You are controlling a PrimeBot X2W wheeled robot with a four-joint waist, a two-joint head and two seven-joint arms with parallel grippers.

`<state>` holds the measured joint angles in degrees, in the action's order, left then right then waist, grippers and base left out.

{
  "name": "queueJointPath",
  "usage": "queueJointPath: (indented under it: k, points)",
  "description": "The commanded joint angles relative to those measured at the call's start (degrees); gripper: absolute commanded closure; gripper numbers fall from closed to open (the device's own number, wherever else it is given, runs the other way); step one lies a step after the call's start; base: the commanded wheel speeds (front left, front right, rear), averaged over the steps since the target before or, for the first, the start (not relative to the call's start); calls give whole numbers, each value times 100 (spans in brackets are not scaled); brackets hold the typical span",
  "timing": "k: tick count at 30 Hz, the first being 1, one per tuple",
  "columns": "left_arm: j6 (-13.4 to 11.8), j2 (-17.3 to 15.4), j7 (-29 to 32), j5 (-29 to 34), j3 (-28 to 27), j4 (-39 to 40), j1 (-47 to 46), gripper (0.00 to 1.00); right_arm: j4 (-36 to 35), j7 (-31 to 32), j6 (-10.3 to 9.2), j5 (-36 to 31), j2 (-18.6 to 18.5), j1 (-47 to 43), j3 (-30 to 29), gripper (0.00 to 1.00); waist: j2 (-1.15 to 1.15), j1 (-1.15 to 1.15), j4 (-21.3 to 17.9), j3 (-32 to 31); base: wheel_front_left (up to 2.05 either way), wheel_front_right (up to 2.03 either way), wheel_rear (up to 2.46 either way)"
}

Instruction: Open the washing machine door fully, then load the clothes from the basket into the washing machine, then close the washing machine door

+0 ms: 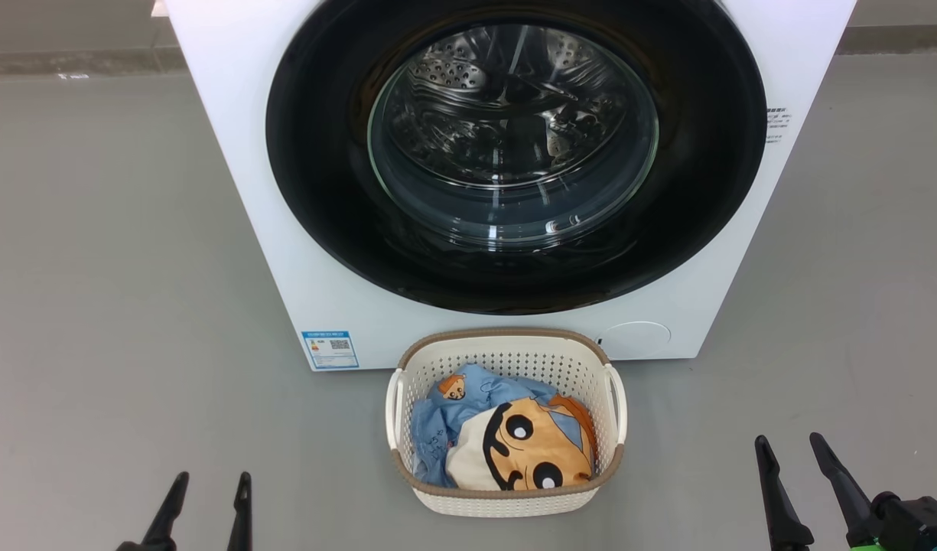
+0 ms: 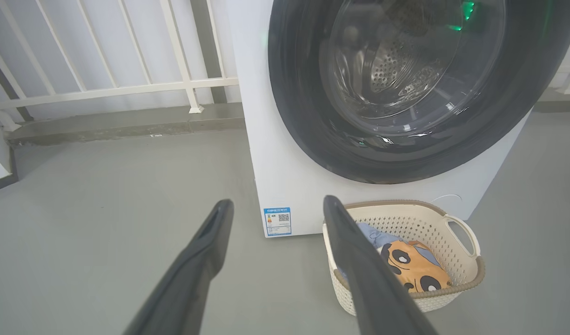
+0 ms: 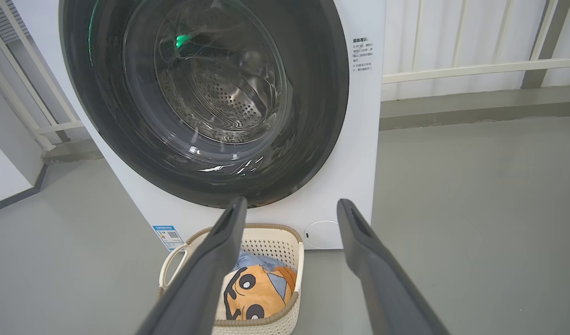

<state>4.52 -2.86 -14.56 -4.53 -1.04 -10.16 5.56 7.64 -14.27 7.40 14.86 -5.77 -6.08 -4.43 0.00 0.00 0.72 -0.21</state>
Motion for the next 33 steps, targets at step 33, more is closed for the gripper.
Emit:
queueJointPath:
  k: [33]
  points:
    - [109, -2, -44, -245, -324, 149, -212, 0, -130, -73, 9, -1, -119, 70, 178, 0, 0, 0, -22, 17, 15, 35, -50]
